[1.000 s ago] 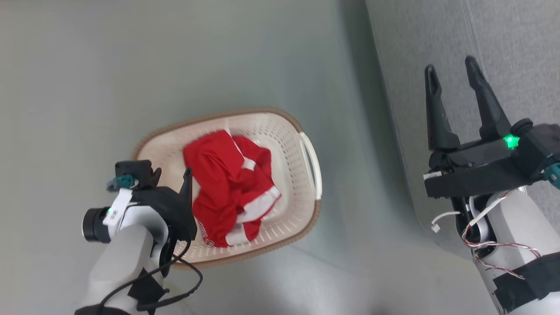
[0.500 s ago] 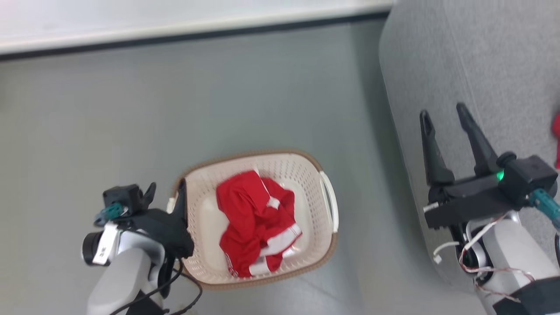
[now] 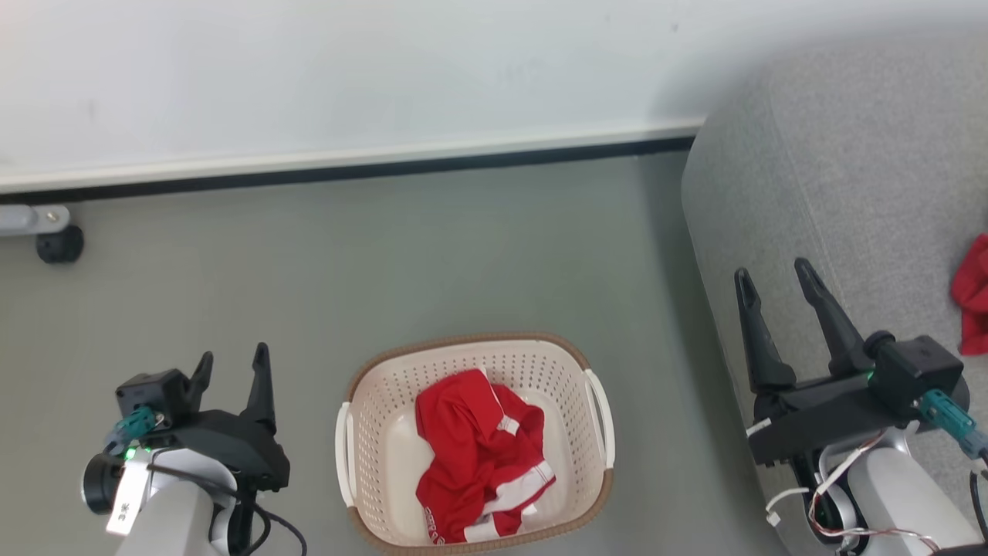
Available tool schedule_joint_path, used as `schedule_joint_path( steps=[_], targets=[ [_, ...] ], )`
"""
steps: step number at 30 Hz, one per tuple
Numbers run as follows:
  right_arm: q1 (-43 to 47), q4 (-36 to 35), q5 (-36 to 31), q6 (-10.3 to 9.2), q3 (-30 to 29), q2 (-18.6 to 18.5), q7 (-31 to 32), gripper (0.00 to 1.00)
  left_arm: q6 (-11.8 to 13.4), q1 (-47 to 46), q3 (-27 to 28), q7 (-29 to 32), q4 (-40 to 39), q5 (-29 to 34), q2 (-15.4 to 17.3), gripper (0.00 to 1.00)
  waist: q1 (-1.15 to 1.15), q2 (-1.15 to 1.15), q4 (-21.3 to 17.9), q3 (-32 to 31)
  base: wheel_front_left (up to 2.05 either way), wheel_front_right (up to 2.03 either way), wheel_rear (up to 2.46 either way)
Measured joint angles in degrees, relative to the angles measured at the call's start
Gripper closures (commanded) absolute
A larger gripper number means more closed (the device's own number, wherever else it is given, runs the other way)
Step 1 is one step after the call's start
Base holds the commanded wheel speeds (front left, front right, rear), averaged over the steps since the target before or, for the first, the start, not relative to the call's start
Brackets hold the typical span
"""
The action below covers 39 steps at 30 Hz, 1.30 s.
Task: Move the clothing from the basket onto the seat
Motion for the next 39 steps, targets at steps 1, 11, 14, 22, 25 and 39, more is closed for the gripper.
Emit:
schedule_joint_path(
  steps=[1,11,14,22,25,39],
  targets=[
    [0.51,-0.14,0.09,-0.03,-0.03,0.01,0.0,0.0,0.26,0.75,0.37,0.0,-1.22,0.05,0.11,0.0,0.0,0.0,0.14,-0.56,0.0,0.0,0.0],
    [3.78,-1.2,1.49,-0.57,-0.42,-0.01,0.51,0.0,3.01,8.53,2.87,-0.01,-14.68,1.64,1.99,0.0,0.0,0.01,1.24,-4.42,0.0,0.0,0.0],
    [4.99,-1.81,1.52,-1.04,-0.49,-0.01,0.93,0.0,3.83,11.16,3.56,-0.01,-19.06,3.01,2.94,0.0,0.01,0.0,1.4,-5.15,0.0,0.0,0.0],
    [7.4,-3.05,2.01,-1.57,-1.0,-0.18,1.45,0.0,5.56,18.5,4.77,-0.02,-30.37,4.19,4.31,0.0,0.01,0.01,1.55,-6.56,0.0,0.0,0.0],
    [7.79,-3.14,2.03,-1.72,-1.02,-0.22,1.74,0.0,6.05,20.43,5.32,-0.02,-33.42,4.44,4.6,0.0,0.01,0.01,1.5,-6.95,0.0,0.0,0.0],
    [9.07,-4.83,2.47,-2.52,-1.43,-0.6,2.98,0.0,7.57,26.76,7.19,0.18,-44.2,4.53,5.78,0.0,0.01,0.01,1.33,-7.5,0.0,0.0,0.0]
  ],
)
